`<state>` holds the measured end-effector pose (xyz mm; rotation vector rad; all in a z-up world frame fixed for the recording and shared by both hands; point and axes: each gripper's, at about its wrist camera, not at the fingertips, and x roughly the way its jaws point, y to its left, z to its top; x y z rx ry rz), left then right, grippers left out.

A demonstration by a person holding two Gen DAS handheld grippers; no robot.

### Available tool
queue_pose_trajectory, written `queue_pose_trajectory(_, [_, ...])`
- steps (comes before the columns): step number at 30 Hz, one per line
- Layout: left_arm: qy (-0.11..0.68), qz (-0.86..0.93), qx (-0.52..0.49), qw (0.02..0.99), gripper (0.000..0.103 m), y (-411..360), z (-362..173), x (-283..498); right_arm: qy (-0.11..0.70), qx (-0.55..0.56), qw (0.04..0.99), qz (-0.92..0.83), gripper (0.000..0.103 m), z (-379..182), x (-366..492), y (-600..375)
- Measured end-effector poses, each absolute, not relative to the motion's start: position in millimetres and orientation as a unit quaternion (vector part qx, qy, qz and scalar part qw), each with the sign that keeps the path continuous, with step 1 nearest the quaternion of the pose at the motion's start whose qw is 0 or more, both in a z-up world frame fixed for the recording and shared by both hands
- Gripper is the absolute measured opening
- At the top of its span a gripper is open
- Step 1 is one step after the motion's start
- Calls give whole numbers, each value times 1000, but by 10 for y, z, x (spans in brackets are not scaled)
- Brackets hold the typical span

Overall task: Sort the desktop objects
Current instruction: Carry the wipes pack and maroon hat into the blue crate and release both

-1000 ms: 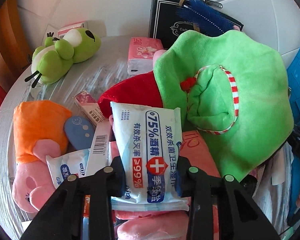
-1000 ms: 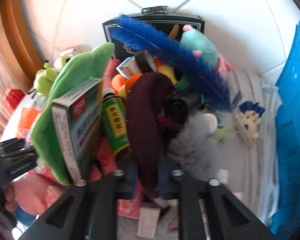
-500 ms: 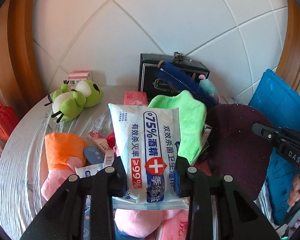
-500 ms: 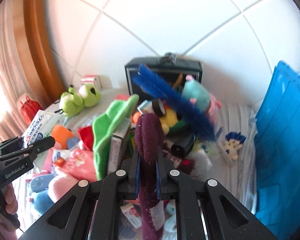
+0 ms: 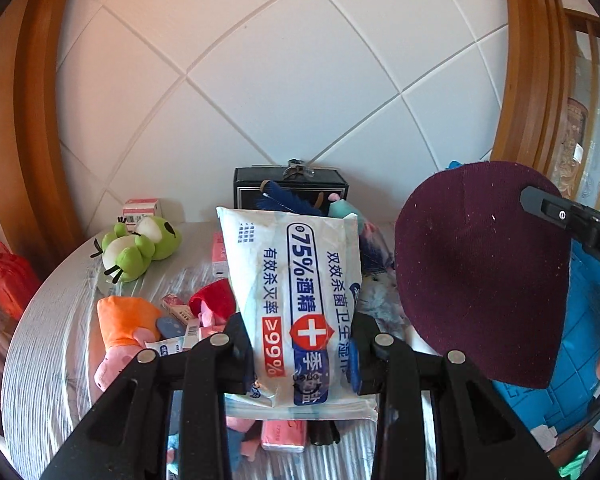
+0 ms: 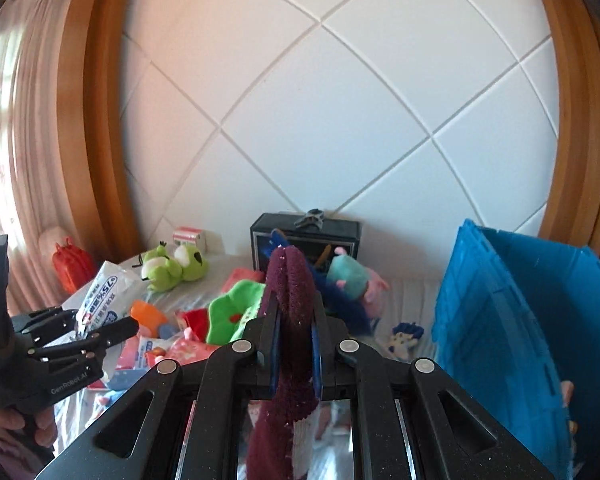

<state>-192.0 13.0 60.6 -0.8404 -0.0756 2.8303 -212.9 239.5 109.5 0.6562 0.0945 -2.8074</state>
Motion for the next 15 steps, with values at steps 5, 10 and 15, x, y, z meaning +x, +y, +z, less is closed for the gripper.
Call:
queue_pose_trajectory(5, [-12,953,-274,125,32,486,710,-1714,34,204,102,-973,12,1372,-1844,2691])
queue_pose_trajectory(10, [1,951,-267,154,32,953,859,-1647,39,181,69,-980,12,1711,-1669,3107])
queue_pose_trajectory(15, [12,949,-250,190,32,1543,1151,-1727,36,153,34,-987,12,2093,-1581,3668])
